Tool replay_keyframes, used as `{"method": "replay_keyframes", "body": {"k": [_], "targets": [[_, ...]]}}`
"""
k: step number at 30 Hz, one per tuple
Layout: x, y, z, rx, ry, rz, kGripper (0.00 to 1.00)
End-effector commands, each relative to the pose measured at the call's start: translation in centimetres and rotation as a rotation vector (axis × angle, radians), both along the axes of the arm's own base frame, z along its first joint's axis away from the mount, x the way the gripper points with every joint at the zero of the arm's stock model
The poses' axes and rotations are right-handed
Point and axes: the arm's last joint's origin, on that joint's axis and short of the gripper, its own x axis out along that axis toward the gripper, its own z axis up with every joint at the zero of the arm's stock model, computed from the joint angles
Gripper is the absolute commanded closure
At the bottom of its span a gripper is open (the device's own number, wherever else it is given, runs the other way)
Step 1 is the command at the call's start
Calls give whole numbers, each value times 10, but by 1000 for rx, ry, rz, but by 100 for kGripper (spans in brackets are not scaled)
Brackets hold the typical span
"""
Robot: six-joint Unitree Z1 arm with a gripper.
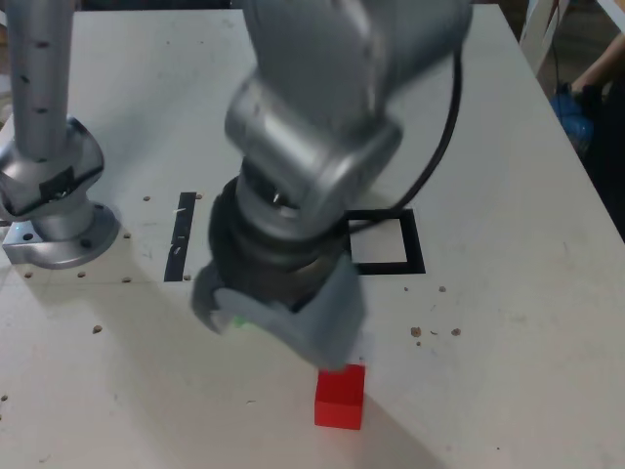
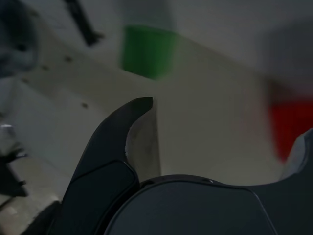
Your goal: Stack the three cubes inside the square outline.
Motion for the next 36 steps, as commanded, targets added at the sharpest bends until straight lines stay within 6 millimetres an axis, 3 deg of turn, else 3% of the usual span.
{"method": "replay_keyframes", "body": {"k": [1,8,19,24,29,36], "targets": [[19,-18,52,-167,-187,0,3],[21,-21,47,-183,-158,5,4],[24,-29,20,-208,-46,55,5],[26,-20,7,-169,-39,107,7],[28,-8,-18,-150,-39,164,7],[32,-4,-38,-171,-58,179,10]]}}
